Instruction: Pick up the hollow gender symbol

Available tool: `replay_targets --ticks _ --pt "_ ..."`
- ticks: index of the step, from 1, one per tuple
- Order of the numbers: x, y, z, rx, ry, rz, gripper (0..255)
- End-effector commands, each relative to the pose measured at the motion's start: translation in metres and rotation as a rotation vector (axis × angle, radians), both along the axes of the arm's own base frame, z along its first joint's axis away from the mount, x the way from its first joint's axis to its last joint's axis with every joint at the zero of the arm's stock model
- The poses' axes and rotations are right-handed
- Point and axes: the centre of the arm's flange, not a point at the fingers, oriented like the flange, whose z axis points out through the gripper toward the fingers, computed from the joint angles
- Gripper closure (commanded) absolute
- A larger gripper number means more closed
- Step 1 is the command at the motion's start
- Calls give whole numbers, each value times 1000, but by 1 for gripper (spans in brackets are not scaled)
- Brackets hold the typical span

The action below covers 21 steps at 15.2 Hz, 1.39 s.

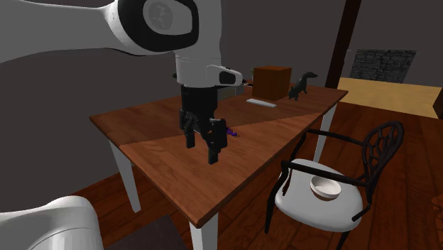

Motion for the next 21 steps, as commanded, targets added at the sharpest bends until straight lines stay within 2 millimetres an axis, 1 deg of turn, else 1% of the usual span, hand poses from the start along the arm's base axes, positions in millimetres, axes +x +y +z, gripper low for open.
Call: replay_targets --ticks 1,11,21 --pt "0 0 0 0 0 0 0" --pt "90 102 -26 -1 67 -75 0" --pt "185 197 -59 -3 134 -151 0"
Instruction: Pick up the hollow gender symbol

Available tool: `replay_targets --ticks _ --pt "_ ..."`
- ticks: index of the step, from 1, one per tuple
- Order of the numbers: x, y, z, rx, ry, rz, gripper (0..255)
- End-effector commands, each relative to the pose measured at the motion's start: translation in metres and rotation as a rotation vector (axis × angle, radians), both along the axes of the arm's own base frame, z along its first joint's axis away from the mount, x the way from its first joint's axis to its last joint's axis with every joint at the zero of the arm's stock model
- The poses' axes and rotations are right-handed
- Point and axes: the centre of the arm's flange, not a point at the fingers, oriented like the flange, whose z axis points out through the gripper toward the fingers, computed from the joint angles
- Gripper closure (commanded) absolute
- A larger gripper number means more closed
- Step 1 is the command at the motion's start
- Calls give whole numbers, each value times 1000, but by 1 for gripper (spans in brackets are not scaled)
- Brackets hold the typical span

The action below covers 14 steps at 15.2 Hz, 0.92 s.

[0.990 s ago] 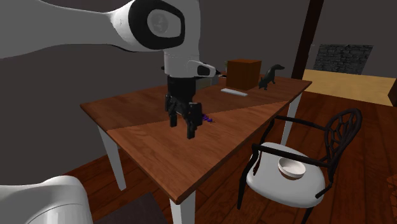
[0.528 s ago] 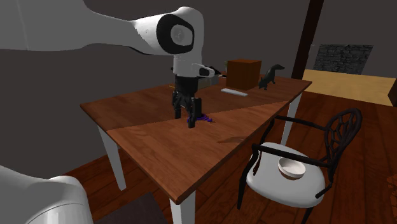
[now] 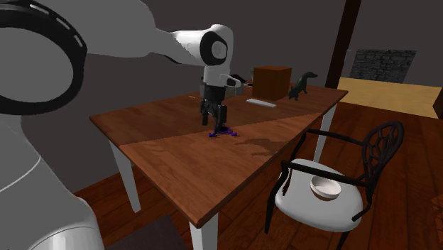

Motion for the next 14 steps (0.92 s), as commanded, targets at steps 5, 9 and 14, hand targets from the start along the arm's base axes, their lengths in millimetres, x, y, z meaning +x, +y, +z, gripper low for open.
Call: replay_targets --ticks 5,9,14 --pt "60 54 -23 0 40 -47 0" --pt "100 89 -39 -1 67 -77 0" --pt "116 102 -62 -1 78 -89 0"
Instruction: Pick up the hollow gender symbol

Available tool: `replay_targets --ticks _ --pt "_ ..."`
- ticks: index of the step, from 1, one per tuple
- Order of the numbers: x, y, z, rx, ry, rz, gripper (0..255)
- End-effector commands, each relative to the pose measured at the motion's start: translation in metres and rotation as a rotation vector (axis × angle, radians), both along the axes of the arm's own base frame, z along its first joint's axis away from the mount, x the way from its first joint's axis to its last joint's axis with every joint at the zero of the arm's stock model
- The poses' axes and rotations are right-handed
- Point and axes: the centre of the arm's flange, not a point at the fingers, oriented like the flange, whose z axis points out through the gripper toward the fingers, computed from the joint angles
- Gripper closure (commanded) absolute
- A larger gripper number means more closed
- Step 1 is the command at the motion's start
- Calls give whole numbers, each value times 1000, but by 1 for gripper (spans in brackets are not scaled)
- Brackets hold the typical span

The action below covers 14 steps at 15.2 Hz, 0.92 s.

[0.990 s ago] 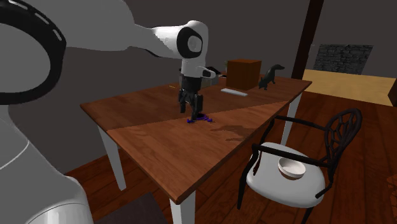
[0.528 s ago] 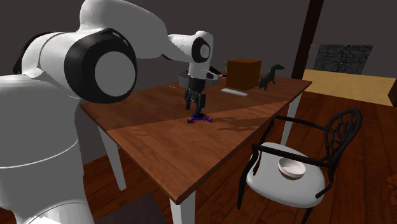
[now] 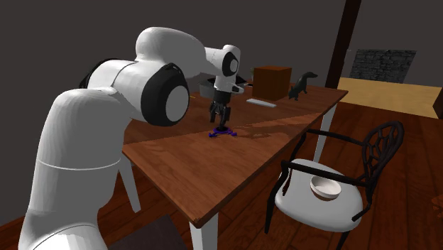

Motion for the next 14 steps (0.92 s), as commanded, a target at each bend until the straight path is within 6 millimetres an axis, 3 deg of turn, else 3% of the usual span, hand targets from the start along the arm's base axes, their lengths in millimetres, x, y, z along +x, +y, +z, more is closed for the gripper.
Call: replay_targets --ticks 1,6,7,14 --pt "1 0 -11 0 0 -1 0" --pt "1 0 -30 0 0 -1 0" --pt "1 0 -30 0 0 -1 255" --pt "1 0 -30 0 0 -1 255"
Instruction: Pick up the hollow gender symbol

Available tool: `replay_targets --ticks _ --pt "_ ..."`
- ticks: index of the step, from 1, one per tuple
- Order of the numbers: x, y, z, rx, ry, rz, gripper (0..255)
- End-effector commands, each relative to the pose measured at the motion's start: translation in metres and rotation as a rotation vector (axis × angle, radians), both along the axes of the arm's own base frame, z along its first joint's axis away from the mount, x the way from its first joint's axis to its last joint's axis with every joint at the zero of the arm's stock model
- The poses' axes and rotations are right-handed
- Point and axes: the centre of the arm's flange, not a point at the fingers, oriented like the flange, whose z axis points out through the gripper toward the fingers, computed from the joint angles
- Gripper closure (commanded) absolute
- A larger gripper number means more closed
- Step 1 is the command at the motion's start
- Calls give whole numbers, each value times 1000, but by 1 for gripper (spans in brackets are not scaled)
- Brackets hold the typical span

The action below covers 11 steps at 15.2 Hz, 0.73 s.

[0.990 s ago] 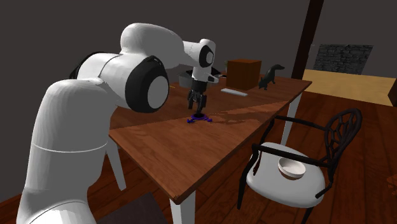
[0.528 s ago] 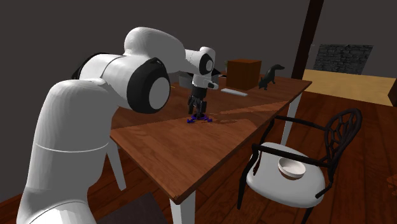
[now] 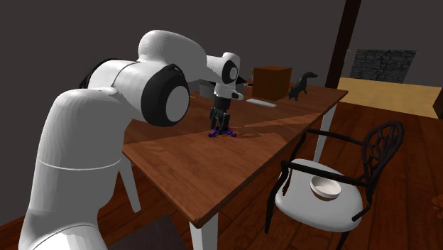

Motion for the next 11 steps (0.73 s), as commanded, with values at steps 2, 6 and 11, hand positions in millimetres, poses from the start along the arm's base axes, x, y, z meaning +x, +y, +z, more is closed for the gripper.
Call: replay_targets --ticks 2,6,11 --pt "1 -1 -2 -1 1 -1 255" --pt "1 -1 19 -1 1 -1 255" --pt "1 -1 46 -1 1 -1 255"
